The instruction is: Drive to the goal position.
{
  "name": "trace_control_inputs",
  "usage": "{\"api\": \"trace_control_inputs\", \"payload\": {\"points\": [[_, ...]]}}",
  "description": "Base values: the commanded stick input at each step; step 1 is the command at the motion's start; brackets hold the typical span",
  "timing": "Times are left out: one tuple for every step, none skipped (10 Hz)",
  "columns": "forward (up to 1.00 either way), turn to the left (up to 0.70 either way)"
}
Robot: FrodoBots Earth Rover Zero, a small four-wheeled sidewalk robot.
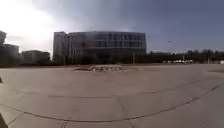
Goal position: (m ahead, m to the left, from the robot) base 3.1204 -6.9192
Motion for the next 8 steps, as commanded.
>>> {"api": "trace_control_inputs", "payload": {"points": [[1.0,-0.24],[1.0,-0.24],[1.0,-0.24],[1.0,-0.24],[1.0,-0.24],[1.0,-0.24],[1.0,-0.24],[1.0,-0.24]]}}
